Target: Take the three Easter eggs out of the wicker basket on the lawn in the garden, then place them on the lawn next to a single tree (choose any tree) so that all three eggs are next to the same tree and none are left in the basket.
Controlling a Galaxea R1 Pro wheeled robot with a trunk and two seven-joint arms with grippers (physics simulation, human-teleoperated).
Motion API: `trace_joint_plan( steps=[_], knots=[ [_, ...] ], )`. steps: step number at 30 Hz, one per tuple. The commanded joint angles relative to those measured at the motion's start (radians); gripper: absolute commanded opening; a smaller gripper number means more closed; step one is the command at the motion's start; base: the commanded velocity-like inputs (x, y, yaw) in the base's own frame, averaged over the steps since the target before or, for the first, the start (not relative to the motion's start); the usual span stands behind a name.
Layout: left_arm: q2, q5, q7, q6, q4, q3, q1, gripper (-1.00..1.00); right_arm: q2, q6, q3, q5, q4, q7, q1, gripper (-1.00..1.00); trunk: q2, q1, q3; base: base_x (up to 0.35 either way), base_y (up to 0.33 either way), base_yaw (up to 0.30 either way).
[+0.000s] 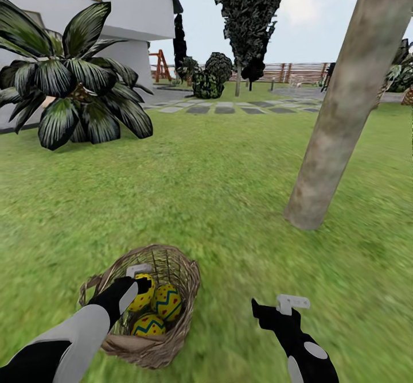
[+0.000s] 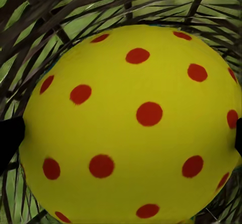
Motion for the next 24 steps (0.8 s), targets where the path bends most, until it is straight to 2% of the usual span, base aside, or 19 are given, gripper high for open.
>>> trace_joint_plan(
  steps=[1,24],
  knots=[
    [0.0,0.009,0.003,0.006,-0.002,0.002,0.0,-1.0,0.0,0.005,0.001,-0.006,-0.001,-0.008,0.0,1.0,0.0,-0.001,0.003,-0.067,-0.032,0.0],
    [-0.007,0.008,0.012,0.008,-0.003,0.002,0.0,-1.0,0.0,0.005,0.001,-0.006,0.0,-0.008,0.0,1.0,0.005,-0.011,0.092,-0.096,-0.044,0.0]
  ],
)
